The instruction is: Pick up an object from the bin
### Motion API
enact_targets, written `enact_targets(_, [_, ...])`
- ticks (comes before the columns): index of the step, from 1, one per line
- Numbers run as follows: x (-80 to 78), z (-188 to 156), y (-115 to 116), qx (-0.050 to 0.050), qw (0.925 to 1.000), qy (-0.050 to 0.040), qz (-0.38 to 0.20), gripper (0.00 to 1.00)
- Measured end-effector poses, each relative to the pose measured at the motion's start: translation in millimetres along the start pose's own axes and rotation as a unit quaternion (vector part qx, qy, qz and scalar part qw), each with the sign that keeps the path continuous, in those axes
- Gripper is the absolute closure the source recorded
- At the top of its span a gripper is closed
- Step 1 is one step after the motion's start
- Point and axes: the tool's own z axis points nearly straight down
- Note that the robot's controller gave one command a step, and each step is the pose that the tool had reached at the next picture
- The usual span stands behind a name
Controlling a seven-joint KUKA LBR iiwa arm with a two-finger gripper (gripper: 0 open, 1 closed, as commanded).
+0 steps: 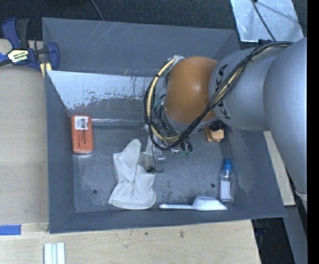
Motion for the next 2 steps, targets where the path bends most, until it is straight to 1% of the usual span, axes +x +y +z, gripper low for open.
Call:
enact_targets(1, [-0.3, 0.4, -25.6, 0.000, 0.9967, -0.0017, -0.081, 1.00])
enact_targets(2, [-0.3, 0.4, -25.6, 0.000, 0.9967, -0.0017, -0.081, 1.00])
